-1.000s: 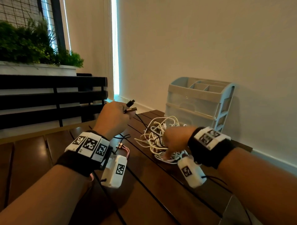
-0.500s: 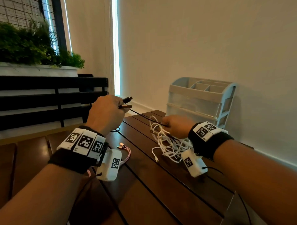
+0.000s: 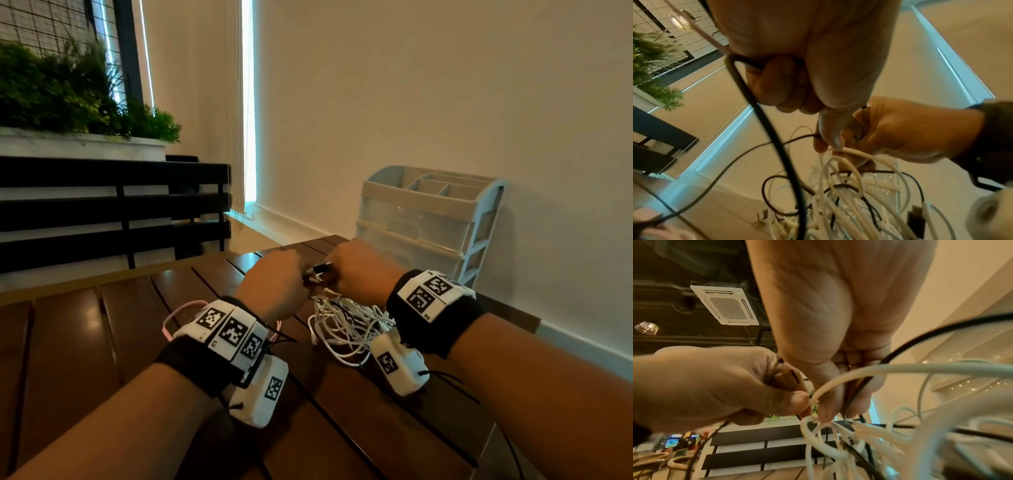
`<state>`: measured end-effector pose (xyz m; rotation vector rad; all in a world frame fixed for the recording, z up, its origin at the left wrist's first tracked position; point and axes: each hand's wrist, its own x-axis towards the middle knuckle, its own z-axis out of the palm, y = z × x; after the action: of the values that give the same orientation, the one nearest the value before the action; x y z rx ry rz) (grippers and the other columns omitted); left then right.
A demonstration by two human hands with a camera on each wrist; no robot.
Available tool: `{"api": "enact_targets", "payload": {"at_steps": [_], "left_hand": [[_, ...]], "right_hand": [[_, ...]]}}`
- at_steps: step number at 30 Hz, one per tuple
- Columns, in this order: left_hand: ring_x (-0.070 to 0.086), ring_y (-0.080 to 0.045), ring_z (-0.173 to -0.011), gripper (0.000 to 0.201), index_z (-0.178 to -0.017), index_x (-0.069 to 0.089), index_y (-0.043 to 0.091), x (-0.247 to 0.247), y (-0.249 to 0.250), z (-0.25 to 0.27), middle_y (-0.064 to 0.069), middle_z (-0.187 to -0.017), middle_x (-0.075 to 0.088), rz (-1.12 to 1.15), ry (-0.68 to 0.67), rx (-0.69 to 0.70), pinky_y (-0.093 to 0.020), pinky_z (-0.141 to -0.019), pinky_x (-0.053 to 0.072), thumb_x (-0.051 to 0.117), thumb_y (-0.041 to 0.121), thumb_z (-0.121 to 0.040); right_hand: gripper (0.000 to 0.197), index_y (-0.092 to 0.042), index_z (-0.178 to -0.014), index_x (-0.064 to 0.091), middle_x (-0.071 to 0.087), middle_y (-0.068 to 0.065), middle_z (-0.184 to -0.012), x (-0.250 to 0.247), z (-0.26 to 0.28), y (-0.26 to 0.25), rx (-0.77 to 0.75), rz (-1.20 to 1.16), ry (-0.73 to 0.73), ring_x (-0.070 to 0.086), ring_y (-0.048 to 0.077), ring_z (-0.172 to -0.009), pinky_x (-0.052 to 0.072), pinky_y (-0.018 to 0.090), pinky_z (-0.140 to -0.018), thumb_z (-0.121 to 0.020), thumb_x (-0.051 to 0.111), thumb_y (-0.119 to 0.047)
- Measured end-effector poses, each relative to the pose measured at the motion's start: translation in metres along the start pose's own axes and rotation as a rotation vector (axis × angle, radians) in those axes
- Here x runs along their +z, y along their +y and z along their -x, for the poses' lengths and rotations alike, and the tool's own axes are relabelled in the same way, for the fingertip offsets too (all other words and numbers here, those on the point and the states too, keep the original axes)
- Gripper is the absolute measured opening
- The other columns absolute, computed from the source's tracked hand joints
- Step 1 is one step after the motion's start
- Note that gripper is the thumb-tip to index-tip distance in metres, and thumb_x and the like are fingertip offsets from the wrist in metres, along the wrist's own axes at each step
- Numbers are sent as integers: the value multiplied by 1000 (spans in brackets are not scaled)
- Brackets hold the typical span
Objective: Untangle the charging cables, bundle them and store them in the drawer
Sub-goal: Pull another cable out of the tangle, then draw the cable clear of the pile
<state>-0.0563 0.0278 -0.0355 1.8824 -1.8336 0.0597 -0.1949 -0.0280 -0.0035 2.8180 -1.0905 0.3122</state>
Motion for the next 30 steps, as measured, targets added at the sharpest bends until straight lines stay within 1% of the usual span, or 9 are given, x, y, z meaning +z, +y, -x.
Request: {"api": "enact_targets", "payload": {"at_steps": [3,7,10,15,19,21,24,27,30], "left_hand": [[58,-17,-71,13,-88,71,15,3,-3,-1,3,-71,59,37,66,-37,-28,-60,44,65,26,-85],[58,-20,-72,9,-86,71,15,-3,1,-1,6,-63,52,118,139,-25,-26,-59,41,64,21,-88],[56,-19,-65,10,-82,71,14,-11,5,0,5,-61,51,185,205,-45,-26,-58,40,65,20,-88],[56,-18,-65,15,-75,66,20,-48,-14,-3,-2,-68,60,339,405,-149,-24,-55,39,68,27,-88],[66,-26,-75,17,-83,72,12,-67,-35,-7,-10,-79,69,452,530,-206,-35,-68,56,70,28,-87],[66,-24,-78,16,-81,71,14,-66,-36,-7,-8,-80,69,465,503,-211,-34,-67,55,71,28,-86],[63,-19,-78,14,-77,67,17,-63,-32,-7,-5,-80,67,414,458,-193,-25,-64,44,71,28,-85],[64,-19,-76,17,-84,71,13,-68,-31,-5,-4,-80,68,357,505,-174,-28,-67,50,70,31,-86],[60,-21,-74,17,-78,67,18,-79,-36,-2,-3,-74,61,226,595,-187,-28,-66,45,67,31,-88]], "right_hand": [[20,-13,-78,61,56,-1,-72,4,4,1,78,-116,60,52,15,-68,41,24,-57,-85,68,-31],[39,-10,-93,67,66,5,-89,19,15,4,192,-101,-198,61,19,-83,50,32,-71,-82,68,-47],[32,-12,-93,67,64,4,-89,37,19,6,139,-96,-217,59,19,-82,45,27,-67,-88,61,-43],[21,-14,-95,66,64,2,-93,35,23,34,239,218,-16,64,24,-90,49,38,-79,-93,45,-21],[26,-13,-110,63,63,7,-109,31,29,64,352,295,-13,65,26,-96,54,39,-80,-93,43,-11],[24,-15,-112,58,63,5,-109,32,29,66,321,292,-152,63,24,-95,53,37,-79,-88,51,-13],[16,-11,-95,62,64,6,-97,14,24,54,290,199,-295,58,19,-83,46,25,-65,-83,66,-21],[22,-9,-93,68,67,6,-93,-14,15,42,309,8,-165,61,21,-87,50,31,-73,-83,71,-27],[24,-10,-95,67,67,4,-92,-25,4,38,274,-12,-123,61,21,-90,52,35,-80,-83,71,-30]]}}
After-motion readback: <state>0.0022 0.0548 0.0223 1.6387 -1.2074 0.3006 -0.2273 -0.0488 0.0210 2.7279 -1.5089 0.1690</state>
